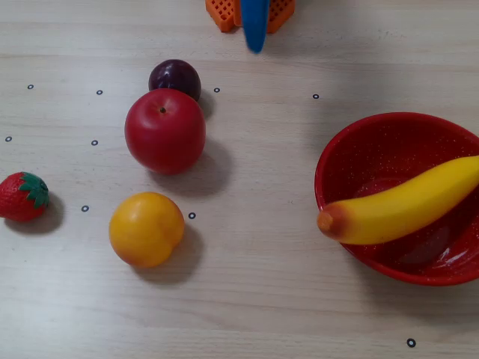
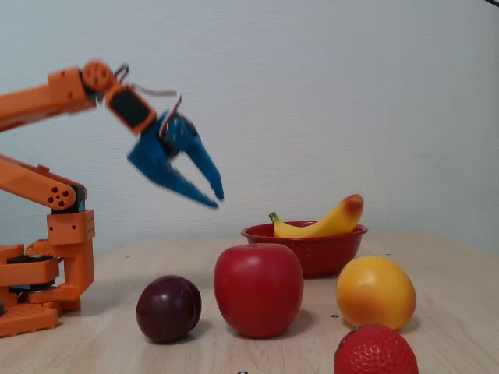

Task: Put the banana in the red bowl.

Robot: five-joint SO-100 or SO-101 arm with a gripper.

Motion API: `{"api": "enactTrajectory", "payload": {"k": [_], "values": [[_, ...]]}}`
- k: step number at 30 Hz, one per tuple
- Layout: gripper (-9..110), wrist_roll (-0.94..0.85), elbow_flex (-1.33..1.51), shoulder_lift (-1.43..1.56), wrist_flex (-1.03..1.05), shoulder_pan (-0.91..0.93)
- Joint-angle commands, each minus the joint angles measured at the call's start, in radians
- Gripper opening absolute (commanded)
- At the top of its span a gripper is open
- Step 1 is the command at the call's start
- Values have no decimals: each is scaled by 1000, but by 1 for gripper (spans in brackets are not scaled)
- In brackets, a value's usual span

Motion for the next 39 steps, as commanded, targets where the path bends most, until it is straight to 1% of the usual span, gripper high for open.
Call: {"api": "enactTrajectory", "payload": {"k": [1,5,10,14,15,39], "values": [[0,-40,89,77,-152,-29],[0,-77,345,238,-324,-67],[0,-89,531,431,-305,-100],[0,-137,531,535,-98,-104],[0,-150,531,535,-87,-103],[0,-153,531,534,-86,-107]]}}
